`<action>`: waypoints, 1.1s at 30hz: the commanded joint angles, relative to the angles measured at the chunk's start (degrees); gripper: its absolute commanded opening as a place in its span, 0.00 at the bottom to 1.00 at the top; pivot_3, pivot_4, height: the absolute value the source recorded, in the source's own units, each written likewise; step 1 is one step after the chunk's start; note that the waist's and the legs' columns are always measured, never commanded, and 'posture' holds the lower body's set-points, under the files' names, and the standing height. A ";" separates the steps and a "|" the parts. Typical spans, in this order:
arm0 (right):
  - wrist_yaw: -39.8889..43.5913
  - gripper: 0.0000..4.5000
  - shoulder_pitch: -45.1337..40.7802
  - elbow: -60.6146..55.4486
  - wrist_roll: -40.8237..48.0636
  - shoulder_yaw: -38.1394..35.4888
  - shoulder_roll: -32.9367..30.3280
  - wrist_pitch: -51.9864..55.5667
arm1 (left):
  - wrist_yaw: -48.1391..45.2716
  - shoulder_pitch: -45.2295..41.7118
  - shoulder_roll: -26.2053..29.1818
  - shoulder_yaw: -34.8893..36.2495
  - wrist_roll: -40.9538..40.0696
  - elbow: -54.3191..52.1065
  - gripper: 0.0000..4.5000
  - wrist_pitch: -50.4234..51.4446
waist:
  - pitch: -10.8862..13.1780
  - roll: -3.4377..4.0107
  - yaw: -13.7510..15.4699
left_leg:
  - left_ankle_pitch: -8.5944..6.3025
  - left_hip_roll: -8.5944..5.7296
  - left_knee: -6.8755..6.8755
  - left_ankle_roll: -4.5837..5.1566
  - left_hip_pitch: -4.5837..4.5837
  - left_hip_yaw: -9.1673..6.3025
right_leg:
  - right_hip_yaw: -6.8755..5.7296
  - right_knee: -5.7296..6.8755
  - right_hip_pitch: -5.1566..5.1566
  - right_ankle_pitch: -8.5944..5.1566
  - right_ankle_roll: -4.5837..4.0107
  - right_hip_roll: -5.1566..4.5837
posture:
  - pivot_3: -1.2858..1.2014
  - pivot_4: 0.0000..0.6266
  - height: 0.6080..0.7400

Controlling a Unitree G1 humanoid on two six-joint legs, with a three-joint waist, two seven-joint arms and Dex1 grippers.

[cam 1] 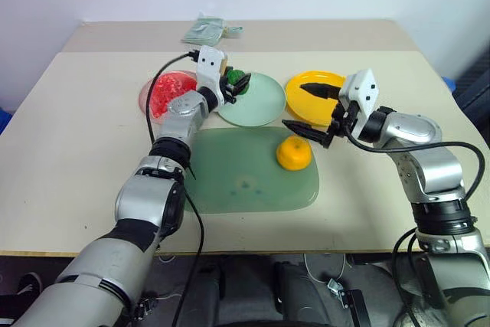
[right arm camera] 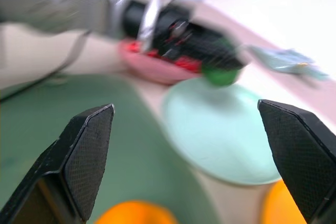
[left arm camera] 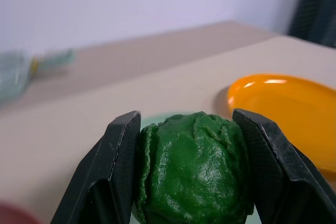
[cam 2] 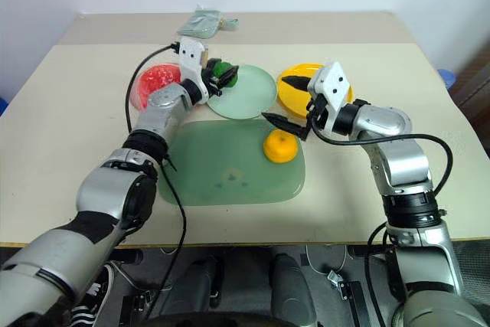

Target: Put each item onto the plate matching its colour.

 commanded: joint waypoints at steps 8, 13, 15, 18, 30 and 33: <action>-0.31 1.00 0.86 -6.27 1.01 -1.15 -1.71 4.09 | -4.56 -2.94 0.20 3.53 -0.37 1.24 1.00 -3.57 | 0.00 0.00 0.03 | 0.00 0.00 0.02 0.00 -0.01 0.00 | 0.00 0.00 0.00 0.00 0.00 0.00 | 0.52 0.24 0.99; 4.77 1.00 3.22 -7.44 1.29 1.66 -5.47 8.65 | -24.19 -0.25 3.97 2.55 -2.64 -5.99 1.00 -1.72 | 0.00 0.00 -0.12 | 0.00 0.00 0.01 0.00 -0.02 0.01 | 0.00 0.00 0.00 0.00 0.00 0.01 | 0.52 0.24 0.99; 5.03 1.00 3.48 -6.88 0.16 2.55 -5.90 8.55 | -32.36 1.94 6.04 2.02 -4.25 -10.69 1.00 1.25 | -0.01 0.02 -0.45 | 0.00 0.01 -0.03 0.00 -0.01 0.01 | 0.00 0.00 0.00 0.00 -0.01 0.03 | 0.52 0.24 0.99; 4.97 1.00 3.45 -4.94 -0.93 4.65 -6.20 12.14 | -46.86 8.97 12.82 1.33 -10.54 -26.06 1.00 12.83 | -0.02 0.05 -1.40 | 0.00 0.05 -0.09 0.00 0.06 0.03 | 0.03 0.02 0.00 -0.01 -0.02 0.06 | 0.52 0.24 0.99; 2.70 1.00 1.30 2.09 -4.57 8.33 -3.78 17.37 | -54.96 33.65 30.20 0.48 -19.45 -63.00 1.00 33.02 | -0.01 0.06 -1.13 | 0.00 0.05 -0.04 0.00 0.02 -0.03 | 0.03 0.05 -0.01 -0.02 -0.03 0.00 | 0.52 0.24 0.99; 3.67 1.00 1.24 2.85 -4.71 9.08 -3.56 17.97 | -52.72 36.39 31.11 1.20 -21.17 -68.30 1.00 35.42 | -0.01 0.06 -0.82 | 0.00 0.06 -0.04 0.00 0.02 -0.03 | 0.03 0.05 -0.02 -0.02 -0.03 0.01 | 0.52 0.24 0.99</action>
